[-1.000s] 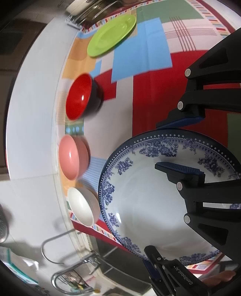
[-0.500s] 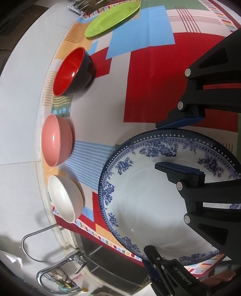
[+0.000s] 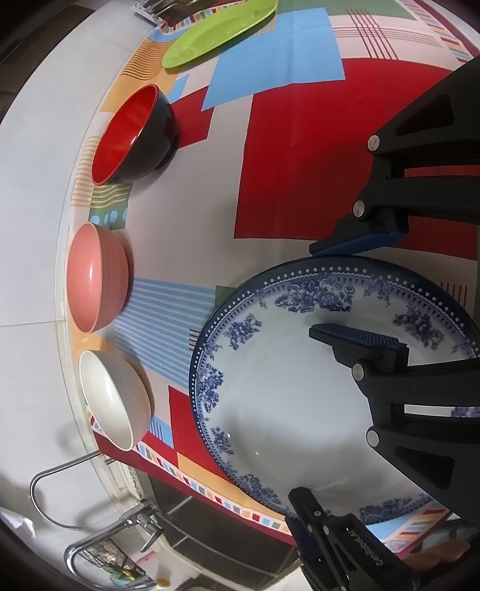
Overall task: Organize plates and bowls
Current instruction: 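Open both grippers to release the plate and pull back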
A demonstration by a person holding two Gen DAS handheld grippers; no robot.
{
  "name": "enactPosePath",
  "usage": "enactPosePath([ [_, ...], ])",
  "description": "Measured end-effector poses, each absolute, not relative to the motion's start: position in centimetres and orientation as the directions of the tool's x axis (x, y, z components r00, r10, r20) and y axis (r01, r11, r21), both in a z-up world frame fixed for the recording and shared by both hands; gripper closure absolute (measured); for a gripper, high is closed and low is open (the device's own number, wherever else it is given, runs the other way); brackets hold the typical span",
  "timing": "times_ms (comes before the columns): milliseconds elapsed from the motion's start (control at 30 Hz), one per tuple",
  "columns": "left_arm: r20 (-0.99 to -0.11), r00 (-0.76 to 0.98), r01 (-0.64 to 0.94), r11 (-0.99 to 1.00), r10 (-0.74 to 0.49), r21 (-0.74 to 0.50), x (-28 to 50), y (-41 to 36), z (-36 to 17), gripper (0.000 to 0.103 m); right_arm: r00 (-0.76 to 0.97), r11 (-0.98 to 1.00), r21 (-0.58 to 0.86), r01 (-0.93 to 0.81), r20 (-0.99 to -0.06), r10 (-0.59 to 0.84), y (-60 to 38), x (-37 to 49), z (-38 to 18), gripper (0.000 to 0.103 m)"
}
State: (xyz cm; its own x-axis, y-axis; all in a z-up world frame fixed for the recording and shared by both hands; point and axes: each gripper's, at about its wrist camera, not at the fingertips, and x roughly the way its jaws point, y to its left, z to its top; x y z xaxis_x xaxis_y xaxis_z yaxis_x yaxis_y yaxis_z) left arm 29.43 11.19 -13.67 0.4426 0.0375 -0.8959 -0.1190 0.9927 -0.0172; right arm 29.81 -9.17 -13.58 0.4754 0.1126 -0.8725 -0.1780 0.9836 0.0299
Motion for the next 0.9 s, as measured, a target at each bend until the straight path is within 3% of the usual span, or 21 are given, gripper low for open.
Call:
enactPosePath([
  [67,-0.887,0.458,-0.122,0.993,0.054,-0.002,29.3,11.1,-13.3,0.048,0.474,0.982,0.031,-0.186,-0.872,0.117,-9.1,29.8,-13.6,0.062],
  [200,-0.871,0.486,-0.12,0.993,0.071,0.014,29.1,10.7,-12.3,0.044,0.479,0.981,0.054,-0.184,-0.867,0.137,-9.5,29.8,-13.3,0.05],
  [533,-0.831,0.556,-0.039,0.999,0.007,-0.018,29.4,7.3,-9.3,0.04,0.555,0.989,0.096,-0.111,-0.82,0.142,-12.5,28.8,-11.2,0.05],
  [900,-0.783,0.612,0.14,0.99,-0.11,-0.03,30.8,-1.1,-6.7,0.04,0.637,0.999,0.049,-0.004,-0.77,0.041,-19.4,27.5,-8.1,0.05],
])
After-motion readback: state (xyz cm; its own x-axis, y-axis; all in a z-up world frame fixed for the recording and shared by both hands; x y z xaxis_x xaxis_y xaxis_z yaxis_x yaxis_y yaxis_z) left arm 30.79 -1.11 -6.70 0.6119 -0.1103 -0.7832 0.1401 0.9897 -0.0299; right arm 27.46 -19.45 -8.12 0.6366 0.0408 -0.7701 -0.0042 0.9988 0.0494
